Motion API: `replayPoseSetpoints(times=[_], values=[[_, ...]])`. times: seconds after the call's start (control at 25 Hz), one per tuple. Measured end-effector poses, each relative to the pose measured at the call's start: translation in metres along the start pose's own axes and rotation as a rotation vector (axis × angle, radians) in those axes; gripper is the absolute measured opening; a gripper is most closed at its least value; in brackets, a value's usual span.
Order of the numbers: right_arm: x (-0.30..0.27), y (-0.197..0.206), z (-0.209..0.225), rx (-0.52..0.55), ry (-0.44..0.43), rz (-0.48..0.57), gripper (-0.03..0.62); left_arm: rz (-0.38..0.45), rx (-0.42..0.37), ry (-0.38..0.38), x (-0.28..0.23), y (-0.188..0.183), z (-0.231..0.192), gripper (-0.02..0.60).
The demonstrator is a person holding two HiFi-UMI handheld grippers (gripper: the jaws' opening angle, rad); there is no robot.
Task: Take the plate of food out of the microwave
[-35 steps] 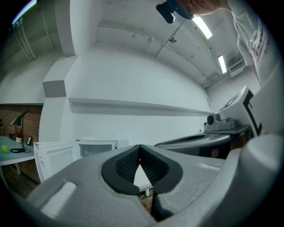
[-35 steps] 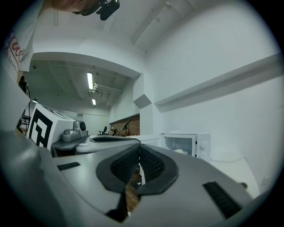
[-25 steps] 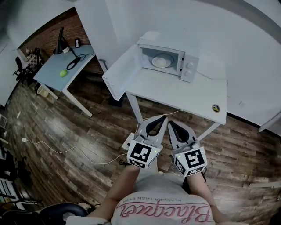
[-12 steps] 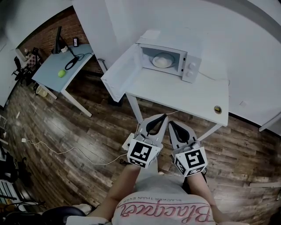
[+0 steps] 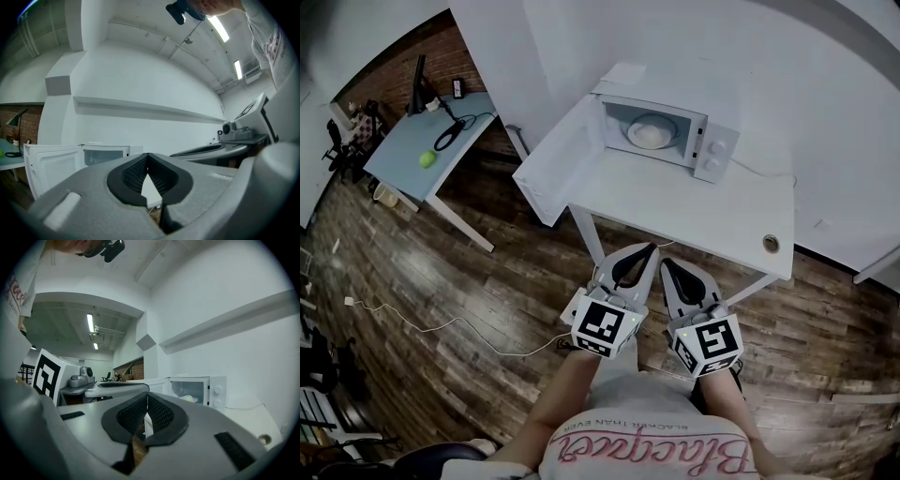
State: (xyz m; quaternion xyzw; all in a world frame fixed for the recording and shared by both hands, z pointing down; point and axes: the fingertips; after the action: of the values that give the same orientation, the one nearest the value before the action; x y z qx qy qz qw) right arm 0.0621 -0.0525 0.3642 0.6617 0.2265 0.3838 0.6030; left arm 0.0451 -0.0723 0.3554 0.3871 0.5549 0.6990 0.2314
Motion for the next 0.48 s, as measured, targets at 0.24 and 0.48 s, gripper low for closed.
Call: replayPoseSetpoints(times=[0.24, 0.48], values=[[-0.021, 0.007, 0.017, -0.002, 0.015, -0.006, 0.012, -0.006, 0.006, 0.004, -0.019, 0.011, -0.018, 0.005], [-0.046, 0.013, 0.034, -0.003, 0.020, -0.009, 0.012, 0.003, 0.012, 0.016, -0.042, 0.016, -0.037, 0.005]])
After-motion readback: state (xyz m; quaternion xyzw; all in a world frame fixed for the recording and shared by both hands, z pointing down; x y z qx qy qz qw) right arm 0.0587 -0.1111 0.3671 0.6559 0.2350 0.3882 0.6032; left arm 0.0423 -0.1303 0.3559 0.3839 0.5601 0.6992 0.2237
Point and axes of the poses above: the fingertips, and each gripper's own axes: x backward along the fingers, z to its right, y out of its underside, and after that the axes turned 15 degrees about z, right-handed
